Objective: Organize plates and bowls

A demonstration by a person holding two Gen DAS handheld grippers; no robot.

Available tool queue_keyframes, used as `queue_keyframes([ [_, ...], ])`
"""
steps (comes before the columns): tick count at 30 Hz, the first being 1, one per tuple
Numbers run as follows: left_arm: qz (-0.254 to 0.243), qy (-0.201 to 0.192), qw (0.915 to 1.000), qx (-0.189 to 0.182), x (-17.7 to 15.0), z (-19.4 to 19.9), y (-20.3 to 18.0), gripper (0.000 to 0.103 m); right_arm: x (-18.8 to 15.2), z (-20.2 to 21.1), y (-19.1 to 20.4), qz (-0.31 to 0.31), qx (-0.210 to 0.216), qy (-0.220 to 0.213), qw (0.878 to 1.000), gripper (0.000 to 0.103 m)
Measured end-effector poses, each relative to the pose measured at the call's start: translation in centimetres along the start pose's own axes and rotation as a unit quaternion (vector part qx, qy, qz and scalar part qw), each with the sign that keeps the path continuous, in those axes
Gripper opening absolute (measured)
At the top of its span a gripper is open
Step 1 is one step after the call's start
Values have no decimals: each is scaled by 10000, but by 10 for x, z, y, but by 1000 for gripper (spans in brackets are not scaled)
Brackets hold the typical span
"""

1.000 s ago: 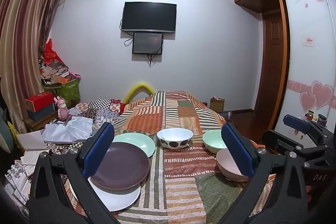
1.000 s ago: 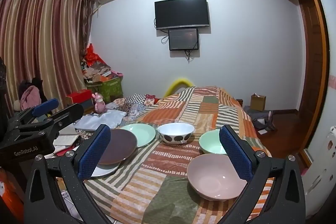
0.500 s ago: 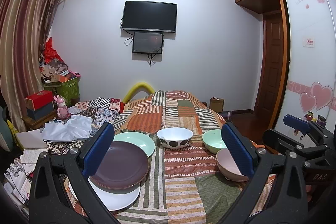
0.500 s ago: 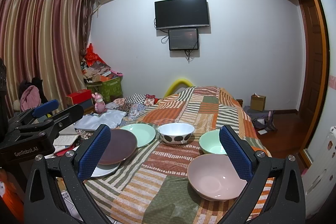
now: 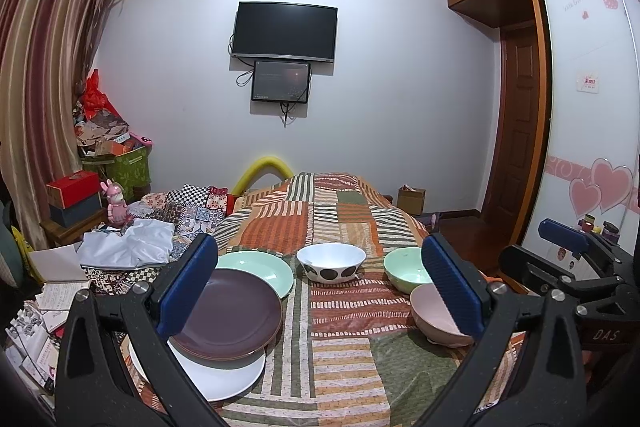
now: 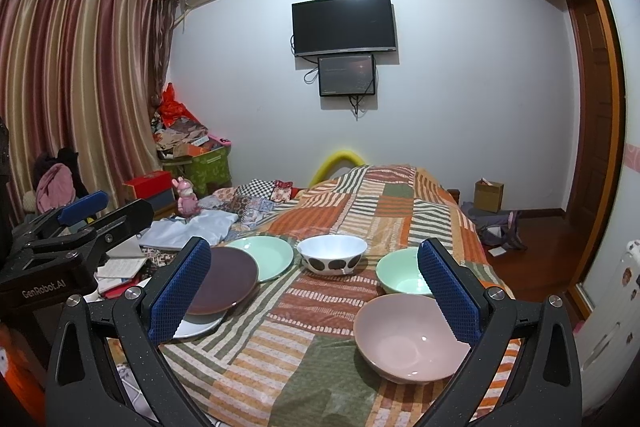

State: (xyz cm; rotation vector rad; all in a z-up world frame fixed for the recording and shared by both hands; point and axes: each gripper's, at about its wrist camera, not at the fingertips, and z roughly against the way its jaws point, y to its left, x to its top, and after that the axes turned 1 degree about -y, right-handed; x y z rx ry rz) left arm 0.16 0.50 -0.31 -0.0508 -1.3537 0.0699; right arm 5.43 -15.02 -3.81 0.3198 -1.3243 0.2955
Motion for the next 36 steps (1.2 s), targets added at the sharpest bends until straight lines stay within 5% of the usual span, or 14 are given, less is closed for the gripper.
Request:
queue_keyframes([
  [36,19,45,10000,-74,-3,-1,0,103,-1,0,-5,-54,-18,6,10000,103],
])
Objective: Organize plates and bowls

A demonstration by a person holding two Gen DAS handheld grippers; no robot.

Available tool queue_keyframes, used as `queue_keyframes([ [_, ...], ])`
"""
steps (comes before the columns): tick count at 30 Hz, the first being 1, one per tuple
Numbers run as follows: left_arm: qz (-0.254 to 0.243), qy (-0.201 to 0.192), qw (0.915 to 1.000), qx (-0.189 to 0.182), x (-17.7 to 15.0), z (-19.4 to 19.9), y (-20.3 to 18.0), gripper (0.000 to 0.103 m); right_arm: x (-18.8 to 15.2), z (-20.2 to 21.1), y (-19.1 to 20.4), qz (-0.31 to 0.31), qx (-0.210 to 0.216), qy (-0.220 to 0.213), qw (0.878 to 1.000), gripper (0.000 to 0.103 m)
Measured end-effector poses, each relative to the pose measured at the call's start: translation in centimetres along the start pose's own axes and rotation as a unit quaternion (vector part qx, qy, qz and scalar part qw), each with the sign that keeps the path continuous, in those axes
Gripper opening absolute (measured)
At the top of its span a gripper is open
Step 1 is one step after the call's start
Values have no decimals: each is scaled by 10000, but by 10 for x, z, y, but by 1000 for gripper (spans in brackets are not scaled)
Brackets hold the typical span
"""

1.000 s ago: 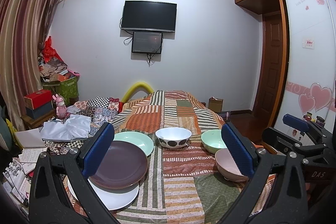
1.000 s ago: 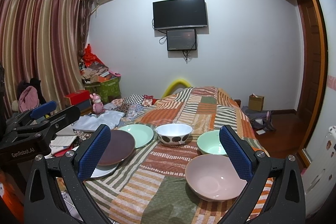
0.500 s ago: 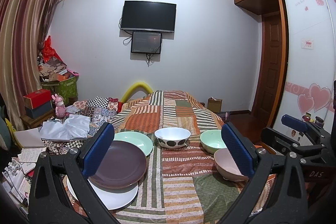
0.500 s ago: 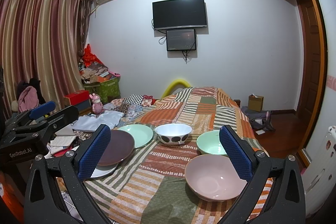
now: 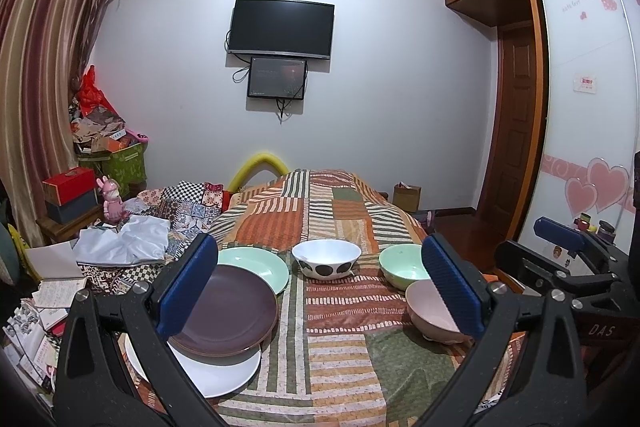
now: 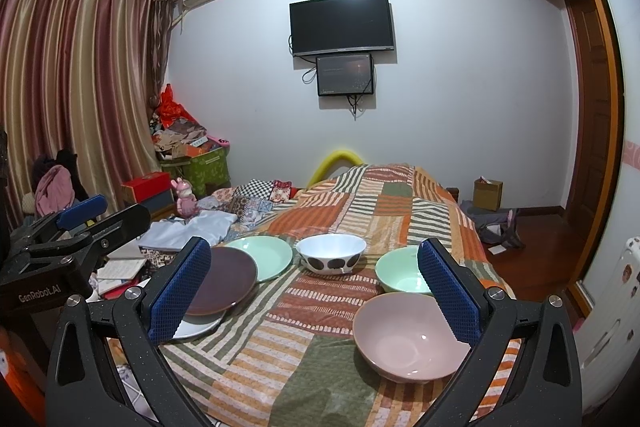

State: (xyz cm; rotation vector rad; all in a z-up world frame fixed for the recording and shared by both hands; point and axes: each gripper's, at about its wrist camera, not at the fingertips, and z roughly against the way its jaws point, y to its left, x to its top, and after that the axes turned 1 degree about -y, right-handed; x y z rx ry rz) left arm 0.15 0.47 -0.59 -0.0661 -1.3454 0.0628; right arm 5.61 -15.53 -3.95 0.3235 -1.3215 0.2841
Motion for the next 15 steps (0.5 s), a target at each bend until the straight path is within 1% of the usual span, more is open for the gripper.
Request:
queue_keyframes([
  [15,17,73,9999,72,-4,-6,8,103,-4,-4,2,-18,12,50,10000,103],
])
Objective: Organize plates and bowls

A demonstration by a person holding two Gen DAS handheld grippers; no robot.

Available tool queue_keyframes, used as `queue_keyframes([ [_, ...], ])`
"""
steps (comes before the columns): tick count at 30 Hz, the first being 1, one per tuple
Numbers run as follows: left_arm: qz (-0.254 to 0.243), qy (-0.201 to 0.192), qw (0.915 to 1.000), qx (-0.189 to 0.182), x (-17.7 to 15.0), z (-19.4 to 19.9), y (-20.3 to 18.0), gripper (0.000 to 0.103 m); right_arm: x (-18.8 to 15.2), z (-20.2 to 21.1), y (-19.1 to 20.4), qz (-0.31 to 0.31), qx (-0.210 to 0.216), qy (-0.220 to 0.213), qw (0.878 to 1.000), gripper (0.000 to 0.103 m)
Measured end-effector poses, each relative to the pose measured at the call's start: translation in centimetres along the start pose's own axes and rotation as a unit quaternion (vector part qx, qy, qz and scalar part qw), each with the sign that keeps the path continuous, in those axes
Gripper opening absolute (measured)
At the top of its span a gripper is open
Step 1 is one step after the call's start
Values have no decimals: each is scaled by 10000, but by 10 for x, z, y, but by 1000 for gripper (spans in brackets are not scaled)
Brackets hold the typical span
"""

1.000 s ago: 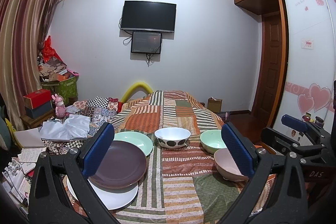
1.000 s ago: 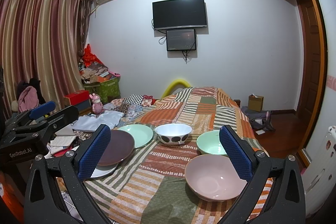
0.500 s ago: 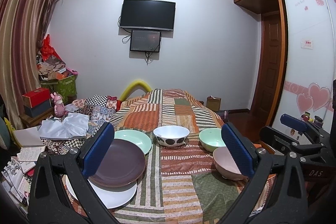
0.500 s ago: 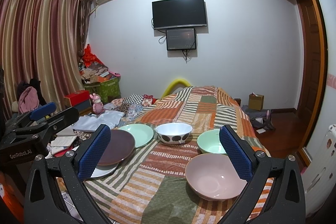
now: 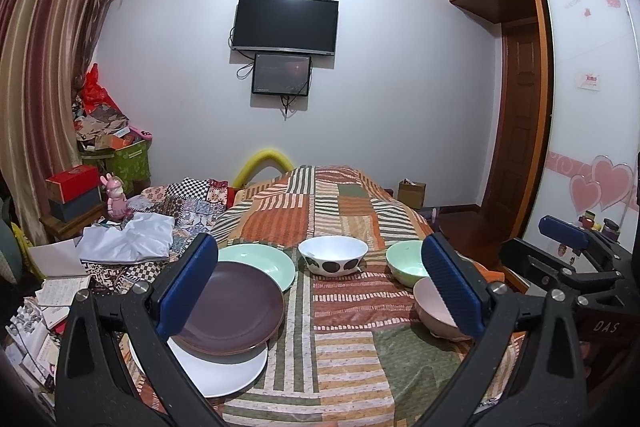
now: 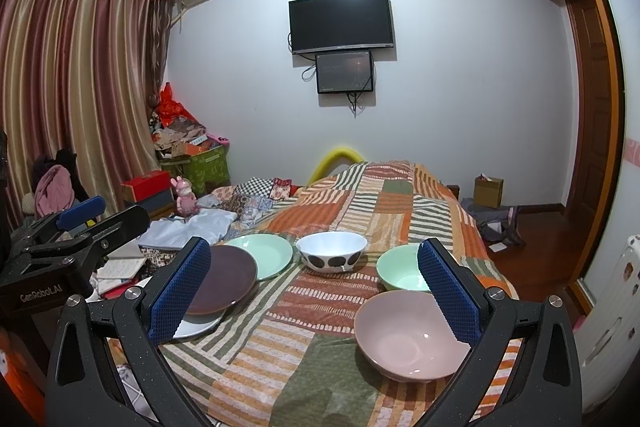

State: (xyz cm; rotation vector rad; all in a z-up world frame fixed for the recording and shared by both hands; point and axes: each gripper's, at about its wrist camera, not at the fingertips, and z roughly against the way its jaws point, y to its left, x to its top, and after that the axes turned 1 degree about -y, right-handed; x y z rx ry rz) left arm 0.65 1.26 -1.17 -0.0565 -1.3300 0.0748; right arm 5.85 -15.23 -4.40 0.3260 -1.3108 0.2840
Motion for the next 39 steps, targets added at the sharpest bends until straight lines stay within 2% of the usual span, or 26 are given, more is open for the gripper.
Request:
queue_keyframes([
  [6,51,107,9999,50,-5,-7,16,103,-6,-20,6,-10,122,262,9996,103],
  [14,242,466,9979,386,-15,-27,56,103,-10,-49,27,238,325,503,9979,103],
  [20,393,780,9933,752,-25,-45,92,103,-13,-81,44,344,644,801,9941,103],
  [24,509,1079,9885,930,-31,-61,119,92,-17,-100,55,444,744,958,9916,103],
  [29,675,1410,9810,1149,-40,-82,154,85,-22,-123,64,390,936,1182,9878,102],
  [33,748,1629,9748,1325,-47,-98,176,77,-28,-143,69,373,1047,1436,9834,93],
  [37,780,1831,9692,1450,-58,-115,196,69,-34,-162,75,397,1077,1624,9800,89],
  [39,782,1917,9671,1481,-61,-122,202,68,-38,-171,77,416,1113,1760,9772,81],
])
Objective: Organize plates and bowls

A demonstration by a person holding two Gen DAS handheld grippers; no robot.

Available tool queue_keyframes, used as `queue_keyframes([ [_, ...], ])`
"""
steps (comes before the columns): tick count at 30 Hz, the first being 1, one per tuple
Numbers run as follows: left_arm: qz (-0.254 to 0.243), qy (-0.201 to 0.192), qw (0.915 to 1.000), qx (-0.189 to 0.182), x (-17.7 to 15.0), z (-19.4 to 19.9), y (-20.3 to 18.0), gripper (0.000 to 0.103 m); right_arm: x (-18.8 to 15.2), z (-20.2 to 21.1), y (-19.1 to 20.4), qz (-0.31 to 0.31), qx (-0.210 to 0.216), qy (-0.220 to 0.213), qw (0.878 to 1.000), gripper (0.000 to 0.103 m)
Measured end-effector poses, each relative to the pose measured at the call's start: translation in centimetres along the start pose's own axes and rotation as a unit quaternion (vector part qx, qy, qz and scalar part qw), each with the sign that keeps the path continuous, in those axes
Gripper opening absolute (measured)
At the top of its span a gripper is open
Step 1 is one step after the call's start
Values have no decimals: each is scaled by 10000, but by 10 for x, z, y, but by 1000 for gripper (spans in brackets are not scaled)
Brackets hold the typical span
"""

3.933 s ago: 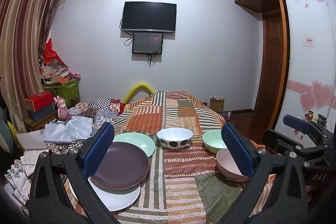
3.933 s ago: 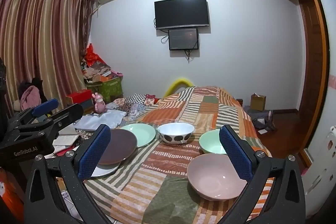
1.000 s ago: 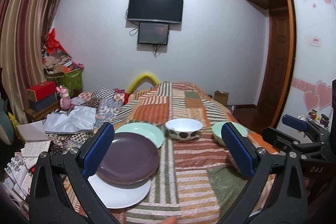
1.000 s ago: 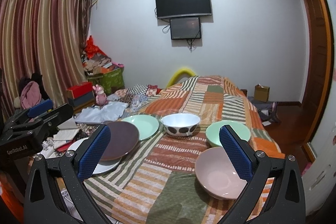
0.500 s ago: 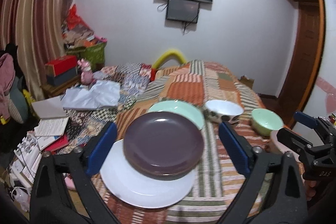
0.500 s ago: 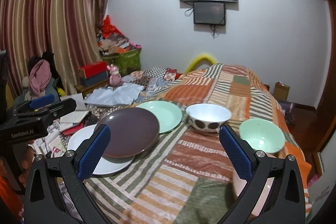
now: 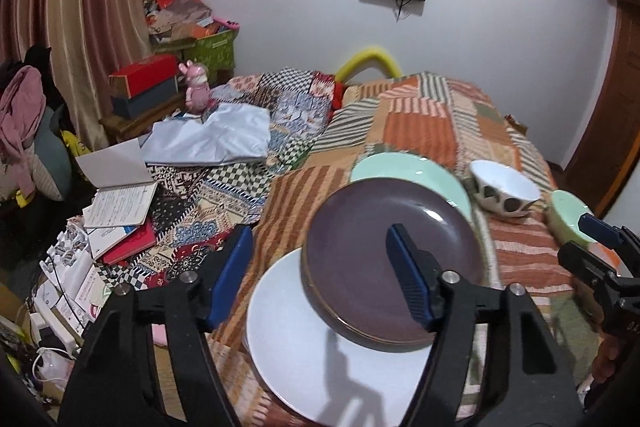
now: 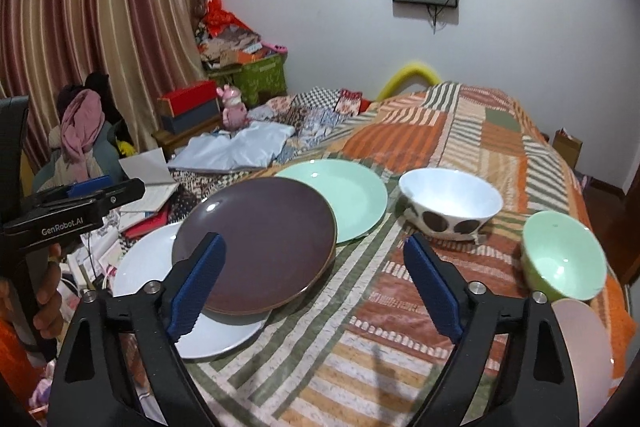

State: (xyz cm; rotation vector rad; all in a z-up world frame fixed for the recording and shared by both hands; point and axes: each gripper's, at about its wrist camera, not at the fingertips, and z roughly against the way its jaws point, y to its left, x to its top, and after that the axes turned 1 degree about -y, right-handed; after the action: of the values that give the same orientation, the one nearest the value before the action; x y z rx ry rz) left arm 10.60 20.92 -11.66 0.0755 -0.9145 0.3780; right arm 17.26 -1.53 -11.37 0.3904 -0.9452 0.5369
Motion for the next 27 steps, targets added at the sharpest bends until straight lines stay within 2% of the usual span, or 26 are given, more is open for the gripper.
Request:
queue_keyframes([
  [8,-33,605,9981,58,-7,-53,14,67,1,-42,0,9,61,497,9987,73],
  [14,-91,1015,9948,-66,-11,-84,19,54,-2,-69,-2,23,84,829,9965,65],
  [16,-136,1199,9926,-137,-12,-94,19,43,-3,-76,-4,-11,113,940,9955,59],
  [17,-141,1254,9919,-174,-12,-98,20,42,-4,-79,-4,-26,131,998,9949,55],
  [20,-91,1384,9900,-266,-10,-109,22,37,-7,-85,-7,-116,169,1121,9935,53],
  [21,-90,1422,9894,-295,-9,-112,22,33,-8,-87,-8,-133,184,1162,9930,51],
  [25,-41,1525,9870,-503,-6,-118,23,30,-11,-96,-10,-224,226,1283,9912,47],
  [27,-85,1572,9860,-545,-5,-120,22,30,-13,-100,-12,-273,289,1366,9898,41],
])
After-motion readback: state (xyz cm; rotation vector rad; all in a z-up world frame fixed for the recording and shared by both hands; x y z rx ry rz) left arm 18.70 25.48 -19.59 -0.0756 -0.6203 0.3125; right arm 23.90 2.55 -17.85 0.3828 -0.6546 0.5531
